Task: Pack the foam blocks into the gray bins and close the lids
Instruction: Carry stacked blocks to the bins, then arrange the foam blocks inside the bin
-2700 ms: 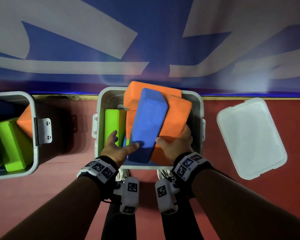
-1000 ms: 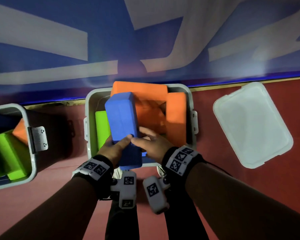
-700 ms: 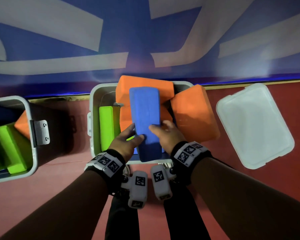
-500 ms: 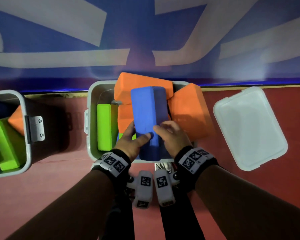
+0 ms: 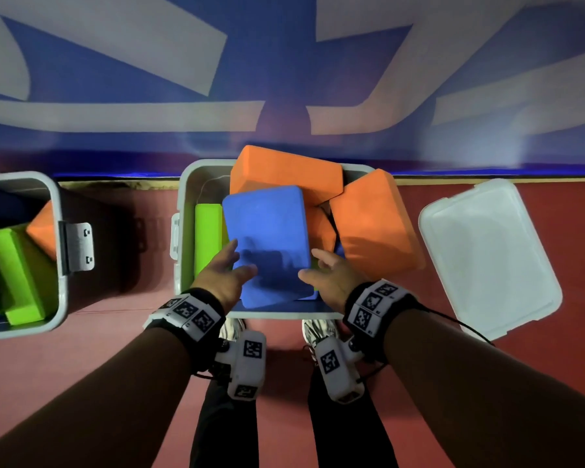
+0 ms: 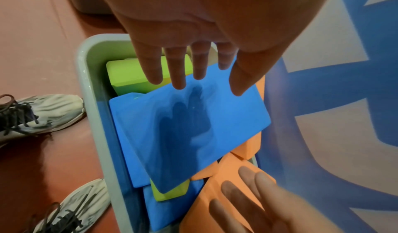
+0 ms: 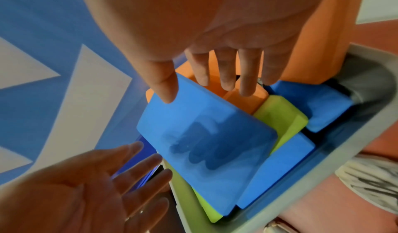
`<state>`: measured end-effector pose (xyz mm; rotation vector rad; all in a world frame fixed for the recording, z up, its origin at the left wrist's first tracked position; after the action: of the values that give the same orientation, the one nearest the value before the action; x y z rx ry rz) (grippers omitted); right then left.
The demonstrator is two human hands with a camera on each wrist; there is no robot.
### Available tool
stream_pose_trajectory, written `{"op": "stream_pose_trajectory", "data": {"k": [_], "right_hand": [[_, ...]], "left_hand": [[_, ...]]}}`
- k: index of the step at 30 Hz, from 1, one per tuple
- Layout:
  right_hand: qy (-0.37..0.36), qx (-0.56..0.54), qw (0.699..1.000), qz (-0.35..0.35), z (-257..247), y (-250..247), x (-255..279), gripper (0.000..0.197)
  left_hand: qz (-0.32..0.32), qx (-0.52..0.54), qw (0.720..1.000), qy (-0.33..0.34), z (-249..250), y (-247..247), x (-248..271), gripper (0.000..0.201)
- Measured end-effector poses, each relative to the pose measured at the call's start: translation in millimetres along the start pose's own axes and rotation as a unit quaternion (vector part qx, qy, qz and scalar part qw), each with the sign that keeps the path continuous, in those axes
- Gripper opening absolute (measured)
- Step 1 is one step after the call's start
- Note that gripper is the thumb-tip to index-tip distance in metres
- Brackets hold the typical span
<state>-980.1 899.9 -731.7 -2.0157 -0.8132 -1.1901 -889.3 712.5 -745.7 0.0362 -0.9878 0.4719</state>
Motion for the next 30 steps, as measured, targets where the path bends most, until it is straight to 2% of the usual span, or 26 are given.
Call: {"op": "stream_pose_trajectory", "data": {"k": [6,9,14,16,18,21,22,25,30], "right_hand": [[-0.024,0.02,0.998,0.056,-36.1,-32.4,31.3,0.062],[-0.048,0.047,0.996,0.059,-66.5,-36.1,56.4,0.054],[-0.125,0.137,0.981,0.059,-131.1,-26.7,129.7,0.081],[-0.139,0.194,0.97,0.052,-160.5,-30.1,154.9,0.07],[-0.19,0.239,0.949,0.076,-209.2,-28.2,203.2,0.066],[-0.254,0.27,0.923,0.102,-281.1,-7.0,267.4,0.087],[-0.278,0.267,0.917,0.1,-302.2,2.8,285.5,0.088],[-0.361,0.28,0.883,0.102,-358.9,39.7,360.4,0.072],[-0.44,0.279,0.846,0.112,-425.6,109.8,474.7,0.069]], "left_hand": [[0.009,0.039,0.999,0.037,50.1,-0.9,30.0,0.075],[0.01,0.027,0.998,0.061,73.3,-10.2,55.3,0.077],[0.05,-0.04,0.989,0.13,134.5,-55.2,132.3,0.08],[0.05,-0.072,0.984,0.152,161.2,-71.6,156.7,0.08],[0.09,-0.105,0.973,0.187,202.2,-113.6,211.9,0.081],[0.161,-0.138,0.949,0.235,241.5,-180.5,286.3,0.078],[0.177,-0.137,0.944,0.244,249.5,-198.8,309.7,0.077],[0.229,-0.163,0.923,0.262,263.2,-264.5,378.8,0.081],[0.322,-0.193,0.88,0.291,282.7,-376.9,485.6,0.083]]}}
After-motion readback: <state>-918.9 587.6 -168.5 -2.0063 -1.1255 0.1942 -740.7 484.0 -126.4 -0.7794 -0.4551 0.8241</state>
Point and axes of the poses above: each hand's wrist, its own x-axis away from the middle knuckle, its own y-axis out of the palm, z = x × y, the point moved 4 cm from there along -x, towards the middle knuckle, and after that the axes turned 5 degrees about y, right-handed, at the moved point
